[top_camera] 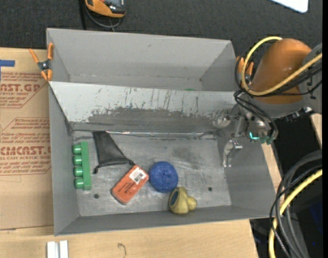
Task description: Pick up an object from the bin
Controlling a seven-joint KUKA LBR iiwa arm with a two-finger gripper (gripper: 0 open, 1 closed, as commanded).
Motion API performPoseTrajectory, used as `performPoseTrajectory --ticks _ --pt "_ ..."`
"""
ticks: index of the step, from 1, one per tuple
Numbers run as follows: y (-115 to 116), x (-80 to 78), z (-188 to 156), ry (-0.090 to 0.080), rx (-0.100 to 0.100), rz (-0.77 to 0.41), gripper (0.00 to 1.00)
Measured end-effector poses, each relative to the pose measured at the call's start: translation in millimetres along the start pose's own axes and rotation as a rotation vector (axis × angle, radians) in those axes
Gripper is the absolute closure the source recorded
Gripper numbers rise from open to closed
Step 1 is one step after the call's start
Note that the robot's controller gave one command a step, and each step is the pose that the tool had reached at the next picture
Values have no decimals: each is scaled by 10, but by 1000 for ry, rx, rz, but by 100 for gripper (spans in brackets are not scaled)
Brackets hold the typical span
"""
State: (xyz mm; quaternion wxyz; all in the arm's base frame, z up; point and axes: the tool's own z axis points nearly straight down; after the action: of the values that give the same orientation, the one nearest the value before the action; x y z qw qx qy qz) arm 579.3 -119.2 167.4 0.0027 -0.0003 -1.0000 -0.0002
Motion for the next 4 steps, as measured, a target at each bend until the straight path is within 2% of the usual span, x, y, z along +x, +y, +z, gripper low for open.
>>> performPoseTrajectory --ticks 1,2,3,4 --pt "4 -17 -49 -7 1 -1 0" --pt "390 118 280 -11 3 -76 0" --pt "757 341 511 -6 0 -271 0" --pt "910 492 203 2 -2 -247 0"
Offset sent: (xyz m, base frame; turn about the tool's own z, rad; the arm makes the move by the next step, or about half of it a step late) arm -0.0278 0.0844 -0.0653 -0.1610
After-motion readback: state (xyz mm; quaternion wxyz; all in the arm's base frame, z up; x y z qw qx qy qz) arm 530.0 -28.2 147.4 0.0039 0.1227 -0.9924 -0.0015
